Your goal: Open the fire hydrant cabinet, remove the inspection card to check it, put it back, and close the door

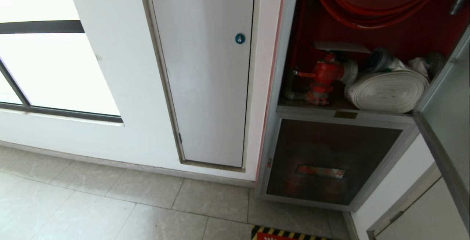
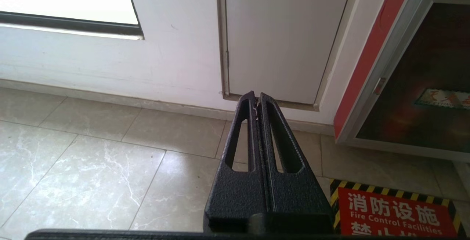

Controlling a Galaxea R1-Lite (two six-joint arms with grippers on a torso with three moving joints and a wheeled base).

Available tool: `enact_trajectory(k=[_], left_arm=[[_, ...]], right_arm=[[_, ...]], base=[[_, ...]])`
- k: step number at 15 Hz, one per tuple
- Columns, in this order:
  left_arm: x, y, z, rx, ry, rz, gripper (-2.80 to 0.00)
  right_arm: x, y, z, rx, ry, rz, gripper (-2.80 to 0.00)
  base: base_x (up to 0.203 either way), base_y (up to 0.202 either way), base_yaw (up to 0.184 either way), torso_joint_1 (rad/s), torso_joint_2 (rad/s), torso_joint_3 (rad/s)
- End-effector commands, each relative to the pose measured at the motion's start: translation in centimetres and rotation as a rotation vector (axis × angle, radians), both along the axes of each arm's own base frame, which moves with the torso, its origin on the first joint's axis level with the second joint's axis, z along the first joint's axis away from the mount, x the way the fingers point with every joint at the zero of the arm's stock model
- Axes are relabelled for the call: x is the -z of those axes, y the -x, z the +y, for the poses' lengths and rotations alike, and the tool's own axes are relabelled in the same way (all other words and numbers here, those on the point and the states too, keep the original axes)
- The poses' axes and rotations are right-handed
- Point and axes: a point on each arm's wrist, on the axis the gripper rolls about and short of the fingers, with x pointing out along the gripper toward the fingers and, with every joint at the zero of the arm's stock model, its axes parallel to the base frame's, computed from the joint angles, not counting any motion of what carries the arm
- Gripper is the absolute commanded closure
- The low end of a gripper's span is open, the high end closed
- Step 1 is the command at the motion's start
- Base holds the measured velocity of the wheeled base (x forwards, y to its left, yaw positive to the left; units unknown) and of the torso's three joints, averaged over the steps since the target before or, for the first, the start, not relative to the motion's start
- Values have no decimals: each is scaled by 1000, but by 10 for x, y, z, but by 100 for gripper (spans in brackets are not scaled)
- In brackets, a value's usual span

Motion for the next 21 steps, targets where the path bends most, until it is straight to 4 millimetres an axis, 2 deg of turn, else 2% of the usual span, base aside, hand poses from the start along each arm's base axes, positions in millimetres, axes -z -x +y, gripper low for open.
enact_trajectory(k=[1,4,11,17,19,21], left_arm=[[0,0,0,0,1,1,0],[0,0,0,0,0,1,0],[0,0,0,0,0,1,0],[0,0,0,0,1,1,0],[0,0,0,0,0,1,0],[0,0,0,0,1,1,0]], right_arm=[[-2,4,18,-59,39,-29,0],[-3,4,30,-128,57,-44,0],[-3,-5,65,-509,89,-66,0],[-1,-41,76,-765,37,-19,0],[-1,-61,81,-853,5,5,0],[0,-92,87,-929,-38,39,0]], base=[[0,0,0,0,0,0],[0,0,0,0,0,0],[0,0,0,0,0,0],[0,0,0,0,0,0],[0,0,0,0,0,0],[0,0,0,0,0,0]])
